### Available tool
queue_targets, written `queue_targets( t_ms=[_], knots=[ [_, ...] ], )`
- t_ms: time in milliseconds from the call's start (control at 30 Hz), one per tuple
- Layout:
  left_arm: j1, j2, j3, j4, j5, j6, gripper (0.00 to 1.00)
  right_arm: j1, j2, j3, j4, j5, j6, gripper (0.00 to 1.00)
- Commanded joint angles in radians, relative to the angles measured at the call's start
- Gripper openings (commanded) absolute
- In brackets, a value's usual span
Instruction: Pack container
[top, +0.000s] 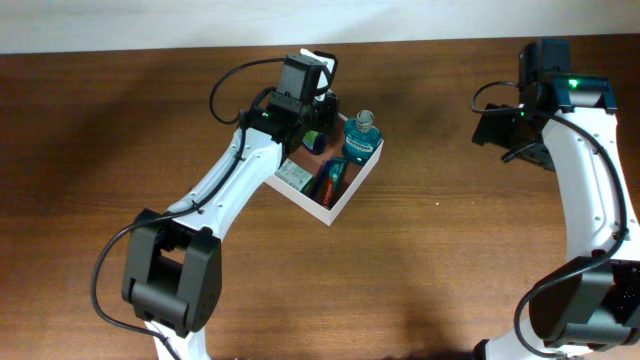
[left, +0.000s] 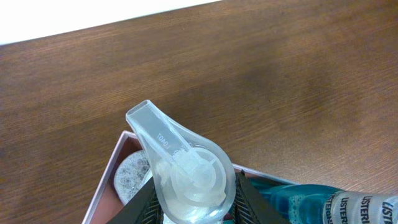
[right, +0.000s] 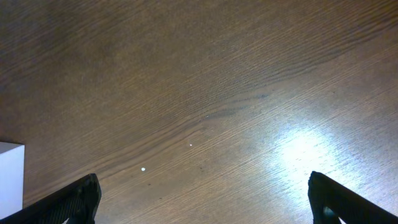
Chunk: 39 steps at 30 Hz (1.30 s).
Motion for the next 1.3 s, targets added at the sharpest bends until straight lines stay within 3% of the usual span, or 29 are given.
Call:
queue_targets(
  t_ms=[0, 433, 667, 1267],
  knots=[
    [0.007, -0.058, 0.011, -0.002, -0.003, 0.006, 0.00, -0.002, -0.008, 0.013, 0.000, 0.002, 0.001, 0.99],
    [0.013, -0.058, 0.011, -0.050, 0.097, 0.032, 0.00, -0.002, -0.008, 0.013, 0.000, 0.002, 0.001, 0.99],
    [0.051, -0.058, 0.011, -0.051, 0.271, 0.055, 0.00, -0.002, -0.008, 0.013, 0.000, 0.002, 0.001, 0.99],
    [0.081, -0.058, 0.011, -0.052, 0.221, 0.053, 0.00, -0.002, -0.008, 0.013, 0.000, 0.002, 0.001, 0.99]
  ],
)
